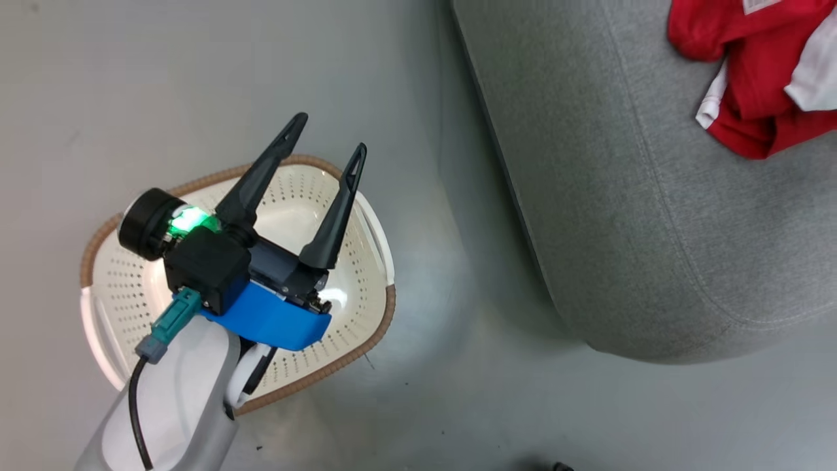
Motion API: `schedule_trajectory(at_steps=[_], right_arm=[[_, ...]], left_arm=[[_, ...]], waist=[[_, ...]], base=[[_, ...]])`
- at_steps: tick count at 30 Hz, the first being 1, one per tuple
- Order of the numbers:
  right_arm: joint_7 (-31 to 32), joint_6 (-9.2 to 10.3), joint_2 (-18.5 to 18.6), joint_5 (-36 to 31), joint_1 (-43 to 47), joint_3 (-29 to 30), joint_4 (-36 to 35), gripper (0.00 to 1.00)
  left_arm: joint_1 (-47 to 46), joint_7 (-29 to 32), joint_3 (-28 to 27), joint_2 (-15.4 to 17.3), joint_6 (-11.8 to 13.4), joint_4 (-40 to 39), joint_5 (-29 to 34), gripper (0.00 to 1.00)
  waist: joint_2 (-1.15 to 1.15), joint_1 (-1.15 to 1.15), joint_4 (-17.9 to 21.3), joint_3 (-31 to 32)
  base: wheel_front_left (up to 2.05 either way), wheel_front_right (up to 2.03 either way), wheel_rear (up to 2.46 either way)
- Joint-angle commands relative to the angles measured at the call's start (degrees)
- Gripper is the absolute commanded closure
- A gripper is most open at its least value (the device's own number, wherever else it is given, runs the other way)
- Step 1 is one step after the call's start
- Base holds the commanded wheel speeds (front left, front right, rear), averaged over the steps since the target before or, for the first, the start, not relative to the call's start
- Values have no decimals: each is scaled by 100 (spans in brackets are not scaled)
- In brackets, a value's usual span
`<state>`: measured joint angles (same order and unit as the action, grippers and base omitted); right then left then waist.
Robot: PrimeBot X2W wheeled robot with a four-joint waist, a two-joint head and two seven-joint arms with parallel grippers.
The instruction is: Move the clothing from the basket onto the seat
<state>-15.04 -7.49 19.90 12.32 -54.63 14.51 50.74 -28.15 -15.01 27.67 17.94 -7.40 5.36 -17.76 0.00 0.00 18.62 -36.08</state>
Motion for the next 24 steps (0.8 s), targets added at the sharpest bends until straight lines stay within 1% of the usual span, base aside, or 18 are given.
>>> schedule_trajectory(at_steps=[1, 8, 13, 20, 24], right_arm=[[-20, -1, -17, -3, 114, -29, -22, 0], [-19, -1, 1, -145, 758, -431, -206, 0], [-17, -1, -27, -339, 1370, -670, -528, 0], [40, -1, -424, -465, 2373, -937, -1245, 0], [133, -1, -675, -509, 2904, -1024, -1736, 0]], left_arm=[[51, -25, -43, -6, -13, 29, -35, 0], [410, -25, -255, -300, -13, 287, -139, 0], [777, -25, -443, -524, -13, 504, -227, 0], [1279, -26, -812, -785, -13, 741, -274, 0], [1521, -26, -1021, -868, -13, 809, -216, 0]], waist=[[0, 0, -45, 255], [0, 0, -167, 1059], [0, 0, -339, 1692], [0, 0, -612, 2392], [0, 0, -821, 2692]], base=[[0, 0, 0], [0, 0, 0], [0, 0, 0], [0, 0, 0], [0, 0, 0]])
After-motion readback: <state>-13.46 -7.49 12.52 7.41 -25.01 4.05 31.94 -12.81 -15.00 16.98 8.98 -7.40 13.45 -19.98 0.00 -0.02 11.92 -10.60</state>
